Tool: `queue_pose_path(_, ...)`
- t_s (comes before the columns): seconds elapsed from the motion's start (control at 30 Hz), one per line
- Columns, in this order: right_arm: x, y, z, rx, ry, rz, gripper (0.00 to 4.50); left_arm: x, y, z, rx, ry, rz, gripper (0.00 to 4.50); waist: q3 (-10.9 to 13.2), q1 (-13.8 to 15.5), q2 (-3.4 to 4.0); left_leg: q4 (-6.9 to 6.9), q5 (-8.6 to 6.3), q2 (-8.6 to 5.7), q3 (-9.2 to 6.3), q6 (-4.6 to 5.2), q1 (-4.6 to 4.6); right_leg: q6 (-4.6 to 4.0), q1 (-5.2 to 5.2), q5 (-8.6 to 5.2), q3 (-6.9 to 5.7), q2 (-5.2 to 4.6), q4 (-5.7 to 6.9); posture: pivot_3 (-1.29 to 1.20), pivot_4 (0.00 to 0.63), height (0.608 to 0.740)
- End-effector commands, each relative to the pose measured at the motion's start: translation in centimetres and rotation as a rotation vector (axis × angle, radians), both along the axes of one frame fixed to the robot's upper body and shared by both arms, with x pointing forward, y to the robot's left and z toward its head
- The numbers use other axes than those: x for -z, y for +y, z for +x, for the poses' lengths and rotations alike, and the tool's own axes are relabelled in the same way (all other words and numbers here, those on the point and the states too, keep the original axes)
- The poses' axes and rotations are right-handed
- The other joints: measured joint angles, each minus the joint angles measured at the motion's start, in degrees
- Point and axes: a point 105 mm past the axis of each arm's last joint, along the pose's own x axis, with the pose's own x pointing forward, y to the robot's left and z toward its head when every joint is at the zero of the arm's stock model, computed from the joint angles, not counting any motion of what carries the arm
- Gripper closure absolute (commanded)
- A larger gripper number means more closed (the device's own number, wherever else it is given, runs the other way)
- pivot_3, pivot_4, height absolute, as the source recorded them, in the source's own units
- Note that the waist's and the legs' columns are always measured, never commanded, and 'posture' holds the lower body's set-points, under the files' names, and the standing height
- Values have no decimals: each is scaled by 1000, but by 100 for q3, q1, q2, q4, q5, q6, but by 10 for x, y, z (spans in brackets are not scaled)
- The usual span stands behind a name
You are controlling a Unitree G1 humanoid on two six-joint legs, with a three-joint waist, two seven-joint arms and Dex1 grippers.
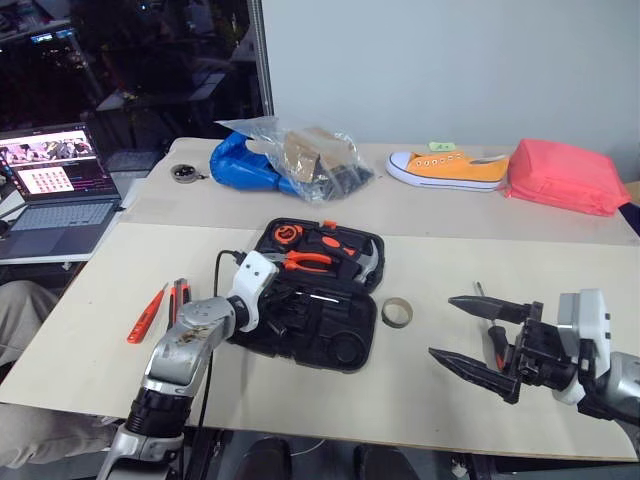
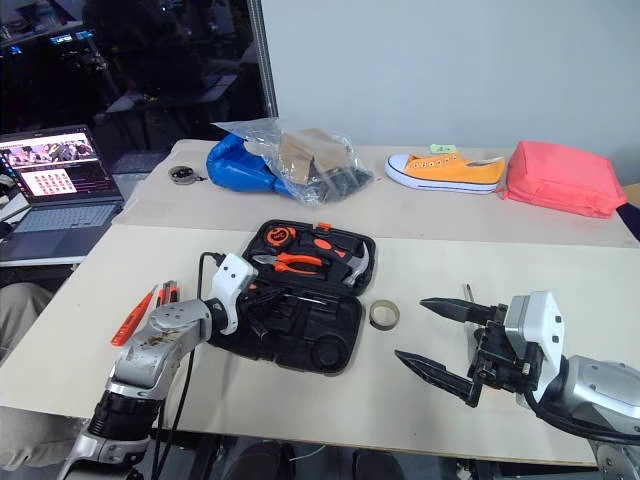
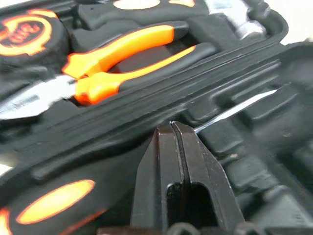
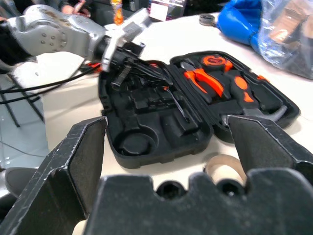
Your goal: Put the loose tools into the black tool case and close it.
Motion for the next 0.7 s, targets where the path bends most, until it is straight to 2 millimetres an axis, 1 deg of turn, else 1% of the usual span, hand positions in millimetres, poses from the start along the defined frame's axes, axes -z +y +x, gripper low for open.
queue_pose_path(0.03,-7,-23,14,210,-37,-22,0,-57,-6,-13,133,-209,-99,4487,1,5,0,0,0,0,0,0,-5,0,-6,0,0,0,-1,0,150,740)
queue_pose_path(0.1,-2,-35,14,289,16,-81,0,-77,-6,-32,276,-175,-162,4487,-2,4,4,2,0,-1,3,0,-11,0,-10,1,2,-2,-2,0,150,740)
queue_pose_path(0.13,-1,-39,13,306,37,-99,0,-83,-5,-38,316,-158,-183,4487,-3,3,6,0,0,0,5,-1,-13,-1,-10,1,3,-2,-7,0,150,740)
queue_pose_path(0.2,6,-55,14,411,91,-218,0,-96,-5,-55,447,-162,-152,3984,-4,1,8,-9,-1,0,8,0,-13,-1,-10,0,4,-3,-18,0,150,740)
queue_pose_path(0.27,15,-70,14,467,193,-270,0,-106,-7,-73,582,-159,-111,3446,-4,-6,8,-13,-2,1,10,1,-13,-2,-10,-1,3,-4,-25,0,150,740)
queue_pose_path(0.33,24,-80,12,510,296,-294,0,-114,-10,-85,671,-155,-87,2669,1,-2,0,-15,-2,0,11,1,-14,0,-9,-1,4,-4,-34,0,150,740)
queue_pose_path(0.37,28,-84,12,530,335,-311,0,-117,-11,-90,706,-150,-73,2288,4,0,-5,-16,-2,0,11,1,-13,0,-6,-1,3,-4,-38,0,150,740)
queue_pose_path(0.4,32,-88,12,546,368,-323,0,-118,-12,-94,735,-151,-55,2051,8,1,-12,-14,-2,0,11,1,-13,0,-6,-2,3,-5,-38,0,150,740)
queue_pose_path(0.43,37,-91,11,560,417,-331,0,-121,-13,-96,758,-154,-45,1583,10,2,-14,-14,-2,0,11,1,-14,0,-7,-2,3,-4,-39,0,150,740)
queue_pose_path(0.5,47,-95,10,584,503,-350,0,-126,-17,-99,780,-156,-37,937,17,3,-24,-13,-2,1,11,2,-13,1,-6,-2,3,-4,-40,0,150,740)
queue_pose_path(0.53,54,-97,12,603,550,-360,0,-129,-19,-101,795,-152,-35,510,20,3,-29,-12,-2,1,11,2,-13,1,-6,-2,4,-4,-40,0,150,740)
queue_pose_path(0.6,62,-100,14,628,600,-374,0,-131,-22,-104,815,-143,-27,79,26,-30,-39,-10,-2,2,12,2,-12,1,-6,-2,6,-3,-41,0,150,740)
queue_pose_path(0.7,72,-108,21,700,634,-405,739,-132,-25,-106,824,-149,-2,0,31,-57,-40,-11,-2,3,11,2,-14,1,-10,-2,7,-1,-41,0,150,740)
